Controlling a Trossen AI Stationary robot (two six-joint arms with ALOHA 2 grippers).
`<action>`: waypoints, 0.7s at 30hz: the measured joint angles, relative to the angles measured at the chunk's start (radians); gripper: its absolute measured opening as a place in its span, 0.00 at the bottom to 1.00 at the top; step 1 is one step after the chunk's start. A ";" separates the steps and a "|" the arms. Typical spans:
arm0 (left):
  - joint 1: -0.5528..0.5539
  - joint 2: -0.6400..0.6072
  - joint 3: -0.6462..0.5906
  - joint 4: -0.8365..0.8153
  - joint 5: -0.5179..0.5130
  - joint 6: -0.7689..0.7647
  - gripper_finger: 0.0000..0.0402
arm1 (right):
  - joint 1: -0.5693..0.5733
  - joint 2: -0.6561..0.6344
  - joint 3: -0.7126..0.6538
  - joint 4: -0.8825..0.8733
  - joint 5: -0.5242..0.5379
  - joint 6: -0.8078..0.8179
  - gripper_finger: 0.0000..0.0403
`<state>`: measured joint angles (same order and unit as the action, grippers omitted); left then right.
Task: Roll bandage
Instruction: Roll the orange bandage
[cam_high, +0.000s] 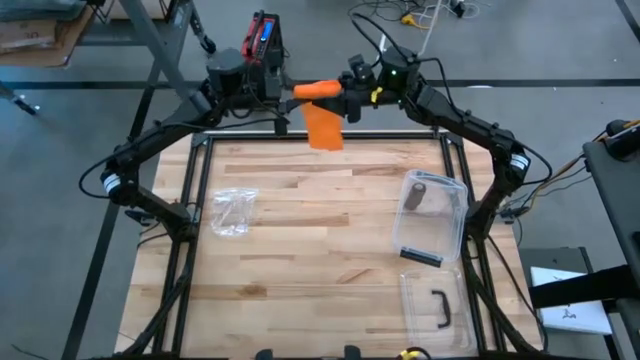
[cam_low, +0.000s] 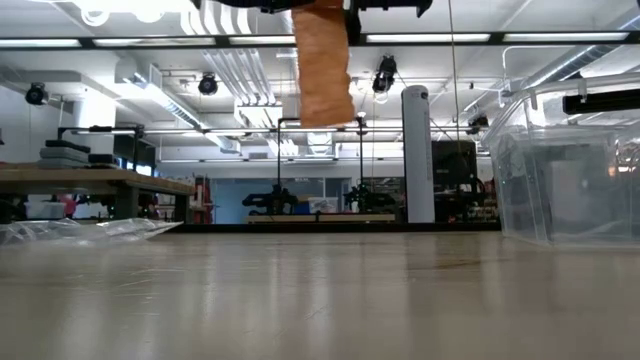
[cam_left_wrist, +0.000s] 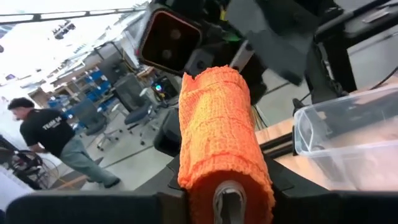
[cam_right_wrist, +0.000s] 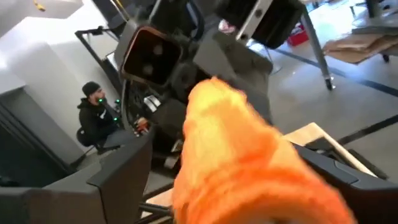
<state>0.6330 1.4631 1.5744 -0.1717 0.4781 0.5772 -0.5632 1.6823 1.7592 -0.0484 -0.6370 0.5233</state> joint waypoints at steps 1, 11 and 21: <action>-0.001 0.000 -0.015 0.019 -0.001 0.000 0.21 | -0.001 0.000 0.000 -0.009 0.001 -0.007 0.76; -0.002 -0.004 -0.068 0.086 0.002 0.035 0.21 | -0.006 -0.001 0.000 -0.045 0.003 -0.026 0.70; 0.005 -0.047 -0.068 0.116 0.089 -0.120 0.21 | -0.024 -0.042 0.000 -0.169 -0.138 -0.514 0.70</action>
<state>0.6376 1.4161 1.5063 -0.0554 0.5670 0.4573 -0.5873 1.6401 1.7596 -0.2179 -0.7747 0.0093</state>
